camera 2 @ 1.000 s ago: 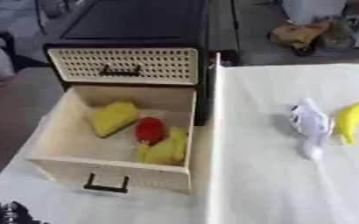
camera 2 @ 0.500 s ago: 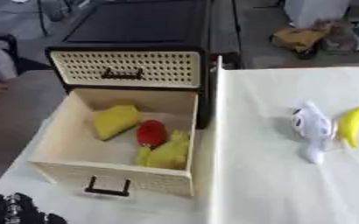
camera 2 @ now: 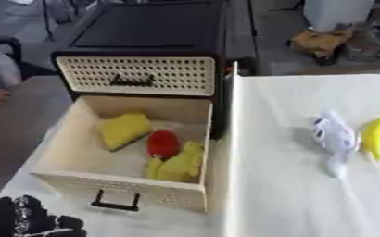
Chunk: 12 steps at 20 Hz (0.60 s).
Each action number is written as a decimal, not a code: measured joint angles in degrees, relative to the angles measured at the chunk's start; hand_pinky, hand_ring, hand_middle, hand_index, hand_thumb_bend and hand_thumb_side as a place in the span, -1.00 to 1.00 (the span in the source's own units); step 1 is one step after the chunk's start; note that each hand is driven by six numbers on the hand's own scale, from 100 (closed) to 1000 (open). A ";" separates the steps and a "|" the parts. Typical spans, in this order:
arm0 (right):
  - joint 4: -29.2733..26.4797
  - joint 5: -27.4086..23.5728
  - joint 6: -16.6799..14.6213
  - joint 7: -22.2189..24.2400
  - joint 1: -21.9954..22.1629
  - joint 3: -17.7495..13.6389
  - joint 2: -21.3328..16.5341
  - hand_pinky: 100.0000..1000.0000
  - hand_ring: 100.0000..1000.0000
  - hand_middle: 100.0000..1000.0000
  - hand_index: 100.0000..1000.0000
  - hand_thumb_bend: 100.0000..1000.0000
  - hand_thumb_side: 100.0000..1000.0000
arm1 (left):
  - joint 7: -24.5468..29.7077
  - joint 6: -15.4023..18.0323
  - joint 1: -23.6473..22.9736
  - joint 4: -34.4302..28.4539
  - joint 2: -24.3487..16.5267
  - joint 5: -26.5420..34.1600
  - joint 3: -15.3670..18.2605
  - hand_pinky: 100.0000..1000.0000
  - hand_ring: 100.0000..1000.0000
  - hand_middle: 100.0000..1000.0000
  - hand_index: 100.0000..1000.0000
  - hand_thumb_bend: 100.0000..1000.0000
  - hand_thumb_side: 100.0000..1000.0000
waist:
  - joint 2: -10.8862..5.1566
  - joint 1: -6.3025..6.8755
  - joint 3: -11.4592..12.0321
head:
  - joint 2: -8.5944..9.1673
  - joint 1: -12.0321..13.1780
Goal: Pick up objects from table and place into drawer.
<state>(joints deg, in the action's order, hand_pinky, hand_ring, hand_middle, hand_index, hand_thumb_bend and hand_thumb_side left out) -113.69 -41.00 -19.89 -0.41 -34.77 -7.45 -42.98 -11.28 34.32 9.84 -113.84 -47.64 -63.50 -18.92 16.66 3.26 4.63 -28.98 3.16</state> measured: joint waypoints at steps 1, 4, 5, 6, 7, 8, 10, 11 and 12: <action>0.00 0.01 0.08 0.05 0.00 0.00 0.10 0.39 0.64 0.13 0.33 -0.63 1.00 | 0.29 -0.13 0.42 0.00 0.16 0.15 0.00 -1.00 -0.70 0.36 1.00 -1.00 0.23 | 0.01 0.01 -0.03 | 0.12 0.03; 0.00 0.01 0.25 0.02 0.00 -0.01 0.36 0.38 0.64 0.13 0.33 -0.63 1.00 | 2.09 -0.50 1.22 0.00 0.26 0.85 0.00 -1.00 -0.70 0.36 1.00 -1.00 0.24 | 0.02 0.11 -0.18 | 0.41 0.17; 0.00 0.01 0.35 0.01 0.00 -0.01 0.37 0.39 0.64 0.13 0.33 -0.63 1.00 | 2.86 -0.66 1.47 0.00 0.27 1.18 0.00 -1.00 -0.70 0.36 1.00 -1.00 0.25 | 0.02 0.15 -0.28 | 0.43 0.26; 0.00 0.02 0.42 0.00 0.00 -0.04 0.37 0.39 0.65 0.13 0.33 -0.63 1.00 | 3.63 -0.82 1.79 0.00 0.30 1.59 0.00 -1.00 -0.70 0.36 1.00 -1.00 0.25 | 0.02 0.17 -0.32 | 0.44 0.29; 0.00 0.02 0.49 0.01 0.00 -0.08 0.38 0.39 0.65 0.13 0.33 -0.63 1.00 | 4.49 -1.03 2.13 0.00 0.31 2.14 0.00 -1.00 -0.70 0.36 1.00 -1.00 0.25 | 0.02 0.18 -0.33 | 0.45 0.31; 0.00 0.02 0.58 0.04 0.00 -0.13 0.39 0.39 0.65 0.13 0.33 -0.63 1.00 | 5.28 -1.25 2.46 0.00 0.33 2.68 0.00 -1.00 -0.70 0.36 1.00 -1.00 0.25 | 0.03 0.18 -0.34 | 0.45 0.32; 0.00 0.02 0.71 -0.01 0.00 -0.21 0.40 0.39 0.65 0.13 0.33 -0.63 1.00 | 6.82 -1.76 3.10 0.00 0.50 3.79 0.01 -1.00 -0.70 0.36 1.00 -1.00 0.25 | 0.03 0.19 -0.39 | 0.46 0.37; 0.00 0.02 0.74 -0.02 0.00 -0.29 0.41 0.39 0.65 0.13 0.33 -0.63 1.00 | 7.49 -1.98 3.38 0.00 0.61 4.31 0.01 -1.00 -0.71 0.35 1.00 -1.00 0.25 | 0.05 0.19 -0.43 | 0.46 0.41; 0.00 0.02 0.79 -0.05 0.00 -0.31 0.42 0.39 0.65 0.13 0.33 -0.62 1.00 | 8.14 -2.17 3.58 0.00 0.76 4.86 0.01 -1.00 -0.71 0.34 1.00 -1.00 0.25 | 0.10 0.19 -0.46 | 0.47 0.47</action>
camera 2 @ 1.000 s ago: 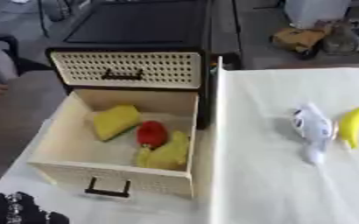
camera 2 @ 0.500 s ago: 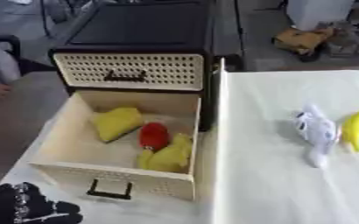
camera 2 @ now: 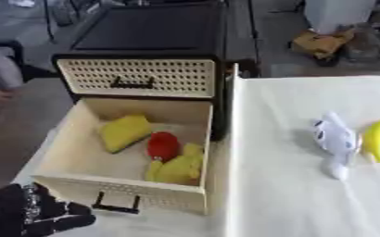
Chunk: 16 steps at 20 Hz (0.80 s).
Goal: Pick up objects from table and place into drawer.
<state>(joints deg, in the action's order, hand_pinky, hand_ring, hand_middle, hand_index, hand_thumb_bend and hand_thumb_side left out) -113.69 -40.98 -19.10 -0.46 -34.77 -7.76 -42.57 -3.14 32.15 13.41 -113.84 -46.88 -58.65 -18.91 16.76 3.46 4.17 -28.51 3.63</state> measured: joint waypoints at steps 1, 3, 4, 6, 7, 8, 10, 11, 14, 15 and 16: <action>0.00 0.00 0.05 -0.03 0.00 -0.01 0.01 0.39 0.65 0.13 0.33 -0.62 1.00 | 0.62 -0.17 0.27 0.00 0.03 0.58 0.00 -1.00 -0.71 0.35 1.00 -1.00 0.24 | 0.08 0.00 -0.01 | 0.01 0.04; 0.00 0.01 0.11 -0.01 0.00 -0.01 0.08 0.39 0.65 0.13 0.33 -0.62 1.00 | 1.68 -0.49 0.70 0.00 0.04 1.61 0.00 -1.00 -0.71 0.38 1.00 -1.00 0.23 | 0.23 0.00 -0.16 | 0.05 0.12; 0.00 0.01 0.14 0.01 0.00 -0.01 0.14 0.39 0.65 0.13 0.33 -0.62 1.00 | 2.20 -0.67 0.86 0.00 0.04 2.11 0.01 -1.00 -0.70 0.41 1.00 -1.00 0.22 | 0.23 0.00 -0.25 | 0.11 0.17; 0.00 0.01 0.18 0.04 -0.01 -0.01 0.20 0.39 0.65 0.13 0.33 -0.62 1.00 | 3.15 -1.03 1.21 0.00 0.04 3.08 0.01 -1.00 -0.70 0.42 1.00 -1.00 0.23 | 0.25 -0.01 -0.27 | 0.35 0.34; 0.00 0.01 0.20 0.06 -0.02 -0.01 0.34 0.39 0.65 0.13 0.33 -0.61 1.00 | 3.65 -1.20 1.35 0.00 0.04 3.56 0.01 -1.00 -0.70 0.42 1.00 -1.00 0.23 | 0.27 -0.01 -0.30 | 0.45 0.36; 0.00 0.01 0.23 0.09 -0.02 -0.01 0.46 0.39 0.65 0.13 0.33 -0.61 1.00 | 4.23 -1.37 1.47 0.00 0.06 4.06 0.01 -1.00 -0.71 0.41 1.00 -1.00 0.25 | 0.30 -0.02 -0.32 | 0.48 0.38; 0.00 0.01 0.31 0.16 -0.03 -0.01 0.48 0.39 0.65 0.13 0.33 -0.62 1.00 | 5.40 -1.81 1.87 0.00 0.07 4.96 0.02 -1.00 -0.71 0.39 0.95 -1.00 0.26 | 0.42 -0.03 -0.36 | 0.51 0.47; 0.00 0.01 0.35 0.15 -0.06 -0.01 0.50 0.39 0.65 0.13 0.33 -0.62 1.00 | 6.04 -2.12 1.92 0.00 0.08 5.42 0.02 -1.00 -0.72 0.39 0.93 -1.00 0.26 | 0.45 -0.04 -0.40 | 0.51 0.53; 0.00 0.03 0.77 0.11 -0.56 -0.01 0.70 0.39 0.65 0.13 0.33 -0.62 1.00 | 8.34 -3.25 2.00 0.00 0.24 7.05 0.02 -1.00 -0.73 0.39 0.89 -1.00 0.23 | 0.57 -0.04 -0.60 | 0.66 0.71; 0.00 0.05 0.92 0.08 -0.57 -0.01 0.89 0.39 0.65 0.13 0.33 -0.62 1.00 | 9.20 -3.61 2.01 0.00 0.42 7.72 0.02 -1.00 -0.73 0.40 0.88 -1.00 0.22 | 0.58 -0.04 -0.60 | 0.68 0.78; 0.00 0.06 1.08 0.00 -0.59 -0.01 0.99 0.39 0.65 0.13 0.33 -0.62 1.00 | 10.02 -3.92 2.01 0.00 0.53 8.35 0.03 -1.00 -0.73 0.40 0.88 -1.00 0.23 | 0.58 -0.04 -0.60 | 0.69 0.81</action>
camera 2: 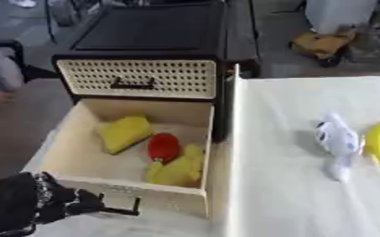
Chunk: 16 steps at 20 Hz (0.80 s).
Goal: Pick up objects from table and place into drawer.
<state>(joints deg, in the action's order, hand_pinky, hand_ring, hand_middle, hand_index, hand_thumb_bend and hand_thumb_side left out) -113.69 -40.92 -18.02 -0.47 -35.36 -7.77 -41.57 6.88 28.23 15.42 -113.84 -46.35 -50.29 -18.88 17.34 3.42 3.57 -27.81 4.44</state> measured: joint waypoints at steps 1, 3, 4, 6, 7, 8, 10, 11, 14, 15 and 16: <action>0.00 0.01 0.14 -0.05 -0.08 0.00 0.03 0.39 0.65 0.13 0.33 -0.62 1.00 | 0.92 -0.34 0.00 0.00 0.00 0.71 0.01 -1.00 -0.73 0.41 0.87 -1.00 0.23 | 0.00 0.00 -0.01 | 0.01 0.02; 0.00 0.03 0.41 -0.19 -0.35 0.00 0.06 0.39 0.65 0.13 0.33 -0.62 1.00 | 2.79 -1.09 0.00 0.00 0.01 2.16 0.04 -1.00 -0.74 0.43 0.87 -1.00 0.23 | 0.00 0.00 -0.08 | 0.06 0.05; 0.00 0.03 0.52 -0.24 -0.43 0.00 0.07 0.39 0.65 0.13 0.33 -0.62 1.00 | 3.82 -1.49 0.00 0.00 0.01 2.95 0.05 -1.00 -0.74 0.48 0.88 -1.00 0.23 | 0.00 0.00 -0.13 | 0.22 0.07; 0.00 0.04 0.68 -0.34 -0.43 0.00 0.22 0.39 0.65 0.13 0.33 -0.64 1.00 | 6.08 -2.27 0.00 0.00 0.02 4.61 0.05 -1.00 -0.74 0.49 0.92 -1.00 0.24 | 0.00 0.00 -0.41 | 0.29 0.20; 0.00 0.04 0.74 -0.39 -0.43 0.00 0.34 0.39 0.65 0.13 0.33 -0.62 1.00 | 7.33 -2.69 0.01 0.00 0.05 5.53 0.04 -1.00 -0.74 0.49 0.93 -1.00 0.24 | 0.00 0.00 -0.47 | 0.30 0.24; 0.00 0.05 0.82 -0.43 -0.43 0.00 0.50 0.39 0.65 0.13 0.33 -0.61 1.00 | 8.52 -3.14 0.08 0.00 0.12 6.47 0.04 -1.00 -0.74 0.49 0.94 -1.00 0.24 | 0.00 0.00 -0.47 | 0.31 0.29; 0.00 0.07 0.99 -0.58 -0.43 0.00 0.56 0.39 0.65 0.13 0.33 -0.60 1.00 | 10.89 -4.16 0.41 0.00 0.46 8.50 0.04 -1.00 -0.74 0.50 0.94 -1.00 0.24 | 0.00 -0.01 -0.62 | 0.32 0.39; 0.00 0.13 1.07 -0.66 -0.43 0.00 0.59 0.40 0.65 0.13 0.33 -0.59 1.00 | 11.92 -4.67 0.61 0.00 0.50 9.47 0.05 -1.00 -0.73 0.50 0.94 -1.00 0.25 | 0.01 -0.01 -0.74 | 0.33 0.47; 0.00 0.37 1.32 -0.88 -0.43 0.00 0.94 0.40 0.65 0.13 0.33 -0.58 1.00 | 14.71 -6.21 0.96 0.00 0.51 11.86 0.08 -1.00 -0.73 0.50 0.95 -1.00 0.27 | 0.02 0.02 -0.82 | 0.62 0.52; 0.00 0.42 1.42 -0.92 -0.43 0.00 1.04 0.40 0.65 0.13 0.32 -0.58 1.00 | 15.60 -6.79 1.08 0.00 0.51 12.48 0.11 -1.00 -0.73 0.49 0.95 -1.00 0.29 | 0.04 0.02 -0.87 | 0.75 0.53; 0.00 0.44 1.53 -0.95 -0.43 0.00 1.06 0.40 0.65 0.13 0.32 -0.58 1.00 | 16.40 -7.31 1.22 0.00 0.52 12.99 0.20 -1.00 -0.73 0.48 0.95 -1.00 0.29 | 0.05 0.03 -0.95 | 0.78 0.54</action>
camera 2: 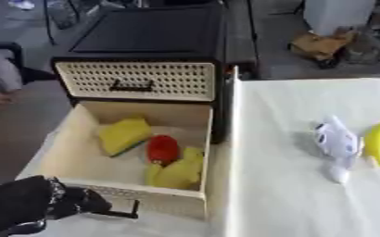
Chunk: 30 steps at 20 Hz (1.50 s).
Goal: Pick up objects from table and place into drawer.
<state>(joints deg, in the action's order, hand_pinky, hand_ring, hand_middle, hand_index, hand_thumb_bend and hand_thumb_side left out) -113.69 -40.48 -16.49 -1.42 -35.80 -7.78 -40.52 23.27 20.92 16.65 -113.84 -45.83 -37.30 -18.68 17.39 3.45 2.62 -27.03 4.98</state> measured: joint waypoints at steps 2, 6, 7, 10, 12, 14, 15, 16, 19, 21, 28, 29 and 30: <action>0.00 0.02 0.12 -0.03 0.00 0.00 0.01 0.40 0.66 0.13 0.32 -0.58 1.00 | 1.47 -1.25 0.13 0.00 0.02 0.95 0.17 -1.00 -0.74 0.45 0.93 -1.00 0.32 | 0.01 0.02 -0.23 | 0.03 0.02; 0.00 0.06 0.42 -0.08 0.00 -0.02 0.15 0.40 0.66 0.13 0.32 -0.58 1.00 | 4.01 -3.90 0.43 0.00 0.51 2.75 0.38 -1.00 -0.74 0.50 0.95 -1.00 0.34 | 0.10 0.04 -0.40 | 0.10 0.09; 0.00 0.07 0.45 -0.11 0.00 -0.02 0.26 0.40 0.66 0.12 0.32 -0.58 1.00 | 4.66 -4.60 0.44 0.00 0.52 3.20 0.46 -1.00 -0.74 0.52 0.97 -1.00 0.35 | 0.14 0.05 -0.42 | 0.17 0.14; 0.00 0.10 0.61 -0.12 0.00 -0.03 0.46 0.40 0.66 0.12 0.32 -0.57 1.00 | 6.89 -6.82 0.44 0.00 0.71 4.77 0.48 -1.00 -0.70 0.53 1.00 -1.00 0.37 | 0.19 0.07 -0.48 | 0.27 0.19; 0.00 0.15 0.86 -0.12 0.00 -0.04 0.51 0.40 0.66 0.12 0.32 -0.57 1.00 | 8.43 -8.25 0.44 0.00 1.03 6.10 0.48 -1.00 -0.58 0.53 1.00 -1.00 0.38 | 0.29 0.07 -0.57 | 0.42 0.22; 0.00 0.29 1.01 -0.13 0.01 -0.09 0.65 0.40 0.66 0.12 0.32 -0.57 1.00 | 10.05 -9.47 0.44 0.00 1.08 7.55 0.48 -0.71 -0.25 0.52 1.00 -1.00 0.40 | 0.29 0.09 -0.65 | 0.49 0.24; 0.00 0.33 1.08 -0.17 0.01 -0.18 0.77 0.40 0.66 0.12 0.32 -0.58 1.00 | 10.90 -10.10 0.44 0.00 1.21 8.31 0.48 -0.54 -0.09 0.50 0.99 -1.00 0.40 | 0.30 0.10 -0.71 | 0.50 0.25; 0.00 0.37 1.15 -0.19 0.01 -0.26 0.89 0.40 0.66 0.12 0.32 -0.57 1.00 | 11.74 -10.68 0.45 0.00 1.34 9.01 0.48 -0.51 -0.06 0.50 0.98 -1.00 0.41 | 0.30 0.11 -0.76 | 0.51 0.25; 0.00 0.52 1.39 -0.27 0.01 -0.34 0.95 0.40 0.66 0.12 0.32 -0.57 1.00 | 13.85 -12.08 0.50 0.00 1.49 10.58 0.48 -0.42 0.04 0.50 0.97 -1.00 0.40 | 0.31 0.16 -0.79 | 0.52 0.25; 0.00 0.54 1.56 -0.26 0.01 -0.34 0.97 0.40 0.66 0.12 0.32 -0.56 1.00 | 14.60 -12.55 0.55 0.00 1.49 11.07 0.48 -0.41 0.06 0.50 0.96 -1.00 0.40 | 0.34 0.21 -0.82 | 0.53 0.26; 0.00 0.58 2.04 -0.02 0.01 -0.35 1.40 0.40 0.66 0.11 0.32 -0.56 1.00 | 14.74 -12.61 1.14 0.89 1.57 10.78 0.50 -0.41 0.06 0.55 0.98 -1.00 0.40 | 0.62 0.32 -1.10 | 0.96 0.30; 0.00 0.58 2.09 0.03 0.01 -0.35 1.44 0.40 0.66 0.11 0.32 -0.56 1.00 | 14.66 -12.52 1.27 1.24 1.72 10.51 0.50 -0.41 0.06 0.56 0.98 -1.00 0.40 | 0.65 0.32 -1.11 | 1.00 0.32; 0.00 0.58 2.15 0.08 0.01 -0.35 1.44 0.40 0.66 0.11 0.32 -0.56 1.00 | 14.55 -12.41 1.47 1.68 1.94 10.28 0.50 -0.41 0.04 0.58 0.99 -1.00 0.40 | 0.67 0.32 -1.14 | 1.02 0.37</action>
<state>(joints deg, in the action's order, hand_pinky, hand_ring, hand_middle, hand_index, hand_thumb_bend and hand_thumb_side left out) -113.69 -39.90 -14.34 -1.34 -35.79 -8.13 -39.07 37.82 8.50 18.12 -112.16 -43.90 -27.02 -18.18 18.06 3.77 1.48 -26.01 5.35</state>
